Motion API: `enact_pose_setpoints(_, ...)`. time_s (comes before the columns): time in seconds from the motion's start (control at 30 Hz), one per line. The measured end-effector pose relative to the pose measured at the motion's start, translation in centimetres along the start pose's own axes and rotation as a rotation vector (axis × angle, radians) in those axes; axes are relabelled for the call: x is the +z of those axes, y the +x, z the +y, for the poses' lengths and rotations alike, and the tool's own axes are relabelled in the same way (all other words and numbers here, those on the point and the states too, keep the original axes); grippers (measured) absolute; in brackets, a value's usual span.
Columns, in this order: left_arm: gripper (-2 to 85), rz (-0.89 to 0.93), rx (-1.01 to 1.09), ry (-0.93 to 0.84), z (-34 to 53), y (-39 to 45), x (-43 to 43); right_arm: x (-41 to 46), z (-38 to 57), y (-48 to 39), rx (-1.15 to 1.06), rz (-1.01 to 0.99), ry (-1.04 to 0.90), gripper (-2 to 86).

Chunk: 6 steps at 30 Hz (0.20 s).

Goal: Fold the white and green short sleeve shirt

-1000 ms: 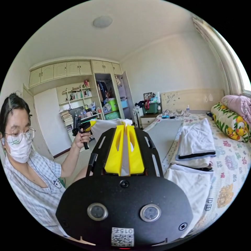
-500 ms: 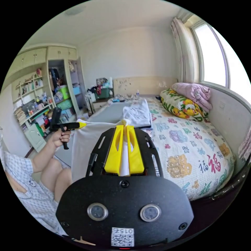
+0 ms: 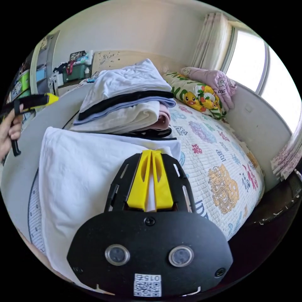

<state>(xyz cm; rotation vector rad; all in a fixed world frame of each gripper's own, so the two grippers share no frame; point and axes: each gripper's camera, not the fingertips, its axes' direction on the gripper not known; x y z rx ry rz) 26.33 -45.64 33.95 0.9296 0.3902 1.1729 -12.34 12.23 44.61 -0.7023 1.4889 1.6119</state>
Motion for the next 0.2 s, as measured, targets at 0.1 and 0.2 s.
enact_pose_setpoints(0.1, 10.6, -0.085, 0.054, -0.021, -3.3, -0.2, 1.4, -1.3, -0.3, -4.2, -0.059, 0.113, 0.008, -0.4)
enact_pose_setpoints(0.2, 11.0, -0.039, -0.008, -0.025, -5.4, -1.3, 4.4, -2.8, -0.5, -5.6, -0.051, 0.122, 0.032, -0.5)
